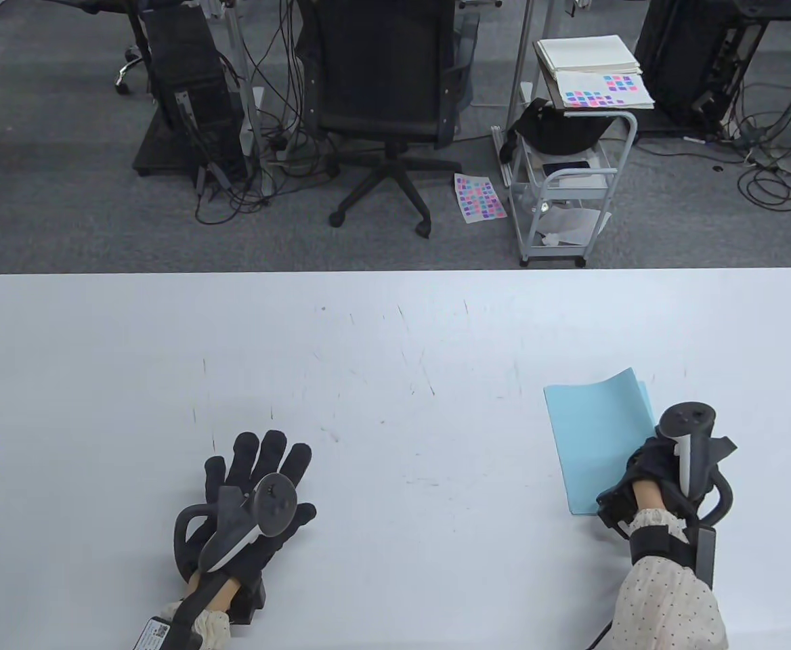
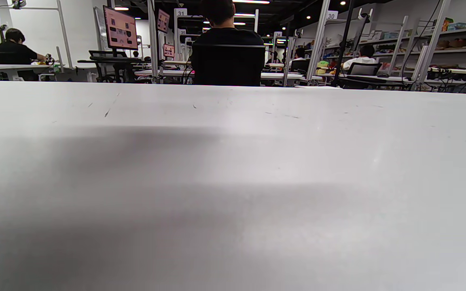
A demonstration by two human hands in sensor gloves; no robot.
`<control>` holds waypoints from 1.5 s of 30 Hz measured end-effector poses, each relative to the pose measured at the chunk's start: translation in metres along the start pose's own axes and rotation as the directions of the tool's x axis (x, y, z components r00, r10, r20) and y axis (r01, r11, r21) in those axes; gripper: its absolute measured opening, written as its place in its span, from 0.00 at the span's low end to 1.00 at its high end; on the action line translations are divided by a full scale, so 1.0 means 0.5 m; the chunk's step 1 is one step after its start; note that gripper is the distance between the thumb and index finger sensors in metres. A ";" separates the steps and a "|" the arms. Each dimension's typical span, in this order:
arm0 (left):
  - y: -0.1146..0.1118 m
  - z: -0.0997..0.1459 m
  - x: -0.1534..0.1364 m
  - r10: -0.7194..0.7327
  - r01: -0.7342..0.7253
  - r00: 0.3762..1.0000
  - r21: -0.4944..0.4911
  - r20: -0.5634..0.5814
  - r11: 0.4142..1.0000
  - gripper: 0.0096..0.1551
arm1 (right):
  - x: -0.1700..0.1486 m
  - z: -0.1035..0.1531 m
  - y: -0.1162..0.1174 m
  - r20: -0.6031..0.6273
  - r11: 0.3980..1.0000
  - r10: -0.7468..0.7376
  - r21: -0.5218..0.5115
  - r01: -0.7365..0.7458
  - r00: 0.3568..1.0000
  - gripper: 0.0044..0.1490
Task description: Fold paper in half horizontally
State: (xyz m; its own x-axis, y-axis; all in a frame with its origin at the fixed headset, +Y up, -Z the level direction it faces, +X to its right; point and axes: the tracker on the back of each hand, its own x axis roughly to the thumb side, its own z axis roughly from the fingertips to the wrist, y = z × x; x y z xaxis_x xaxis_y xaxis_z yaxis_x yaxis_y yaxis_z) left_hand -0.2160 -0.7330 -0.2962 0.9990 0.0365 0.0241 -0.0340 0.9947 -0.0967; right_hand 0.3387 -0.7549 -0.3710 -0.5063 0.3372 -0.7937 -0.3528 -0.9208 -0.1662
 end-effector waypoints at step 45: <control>-0.001 0.013 0.032 -0.056 0.055 0.998 0.010 0.037 0.998 0.48 | 0.129 0.365 0.069 0.789 0.961 0.157 0.016 -0.276 0.593 0.53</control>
State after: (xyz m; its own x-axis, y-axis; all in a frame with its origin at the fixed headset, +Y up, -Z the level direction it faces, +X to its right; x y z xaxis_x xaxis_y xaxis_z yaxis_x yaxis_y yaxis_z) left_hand -0.2001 -0.7323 -0.2892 0.9977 -0.0154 0.0664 0.0211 0.9962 -0.0850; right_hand 0.1502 -0.7289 -0.3213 -0.9770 0.2104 -0.0350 -0.2124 -0.9748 0.0688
